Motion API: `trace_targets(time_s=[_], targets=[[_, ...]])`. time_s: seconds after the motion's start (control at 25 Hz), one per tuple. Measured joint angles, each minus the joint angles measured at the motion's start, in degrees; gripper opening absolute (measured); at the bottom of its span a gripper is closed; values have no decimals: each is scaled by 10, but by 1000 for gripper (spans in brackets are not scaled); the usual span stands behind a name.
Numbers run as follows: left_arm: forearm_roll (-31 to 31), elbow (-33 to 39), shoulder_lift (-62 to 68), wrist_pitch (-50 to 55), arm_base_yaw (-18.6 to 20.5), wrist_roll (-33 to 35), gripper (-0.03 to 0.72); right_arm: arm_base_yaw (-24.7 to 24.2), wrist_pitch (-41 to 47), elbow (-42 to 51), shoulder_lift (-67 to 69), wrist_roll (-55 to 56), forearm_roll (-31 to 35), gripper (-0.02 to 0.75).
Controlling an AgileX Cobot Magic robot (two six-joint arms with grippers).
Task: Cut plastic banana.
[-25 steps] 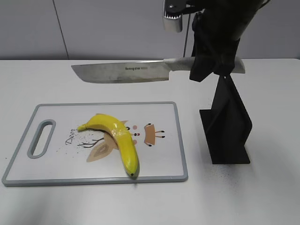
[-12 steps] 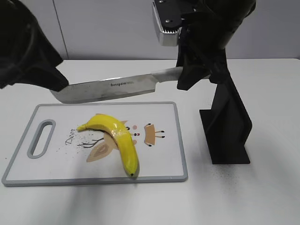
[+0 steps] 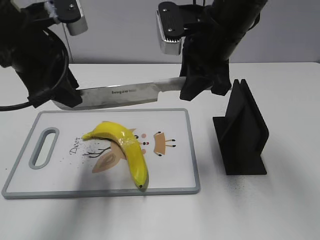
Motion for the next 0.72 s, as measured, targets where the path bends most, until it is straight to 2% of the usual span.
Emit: trace_targets(time_s=[0.08,0.24,0.28,0.4,0.72], targets=[[5,0,5,-6,0,0,342,0,-6,0,1,0,7,156],[8,0,16,-17,0,1,60,0,-34,0,1,0,17,156],[10,-1,20,-17,0,4,27,0,-41,0,1,-2,16,156],[11,-1,33,-22,0,12,4,0,-49,0,3,-6,9,156],[4,-1,96,-32,-1,16,2,0,-52,0,52,-1,-2,156]])
